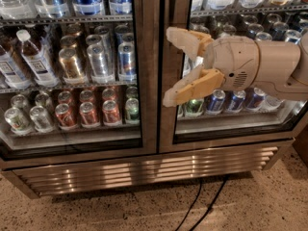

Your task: Open left fridge door

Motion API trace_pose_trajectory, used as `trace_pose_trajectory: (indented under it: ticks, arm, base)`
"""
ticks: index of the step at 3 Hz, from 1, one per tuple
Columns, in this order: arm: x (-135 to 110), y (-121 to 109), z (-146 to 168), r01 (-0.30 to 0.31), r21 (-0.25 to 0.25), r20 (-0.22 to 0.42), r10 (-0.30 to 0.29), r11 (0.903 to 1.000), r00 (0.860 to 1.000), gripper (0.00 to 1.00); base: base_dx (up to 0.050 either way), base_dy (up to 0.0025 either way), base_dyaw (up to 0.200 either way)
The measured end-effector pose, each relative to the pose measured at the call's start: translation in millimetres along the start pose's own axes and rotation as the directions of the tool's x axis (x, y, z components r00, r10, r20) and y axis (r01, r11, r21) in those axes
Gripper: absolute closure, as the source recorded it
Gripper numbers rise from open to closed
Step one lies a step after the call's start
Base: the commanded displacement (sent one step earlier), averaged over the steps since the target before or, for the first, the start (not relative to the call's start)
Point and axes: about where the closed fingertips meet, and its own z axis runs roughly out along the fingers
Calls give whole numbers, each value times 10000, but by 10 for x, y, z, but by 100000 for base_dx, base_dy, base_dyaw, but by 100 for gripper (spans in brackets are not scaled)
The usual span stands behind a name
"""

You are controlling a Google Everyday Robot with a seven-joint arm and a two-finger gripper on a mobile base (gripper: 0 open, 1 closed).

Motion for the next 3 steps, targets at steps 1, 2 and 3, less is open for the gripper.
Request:
trace_pose_trajectory:
  ticks: [1, 2, 3]
  arm:
    - [0, 0, 0, 0, 0, 0, 0, 10000, 10000, 0]
    - [0, 0, 0, 0, 0, 0, 0, 10000, 10000, 0]
    - [0, 0, 0, 0, 0, 0, 0, 10000, 10000, 0]
  base:
    - [4852, 0, 19]
    - [4951, 0, 4]
    - [1, 0, 20008]
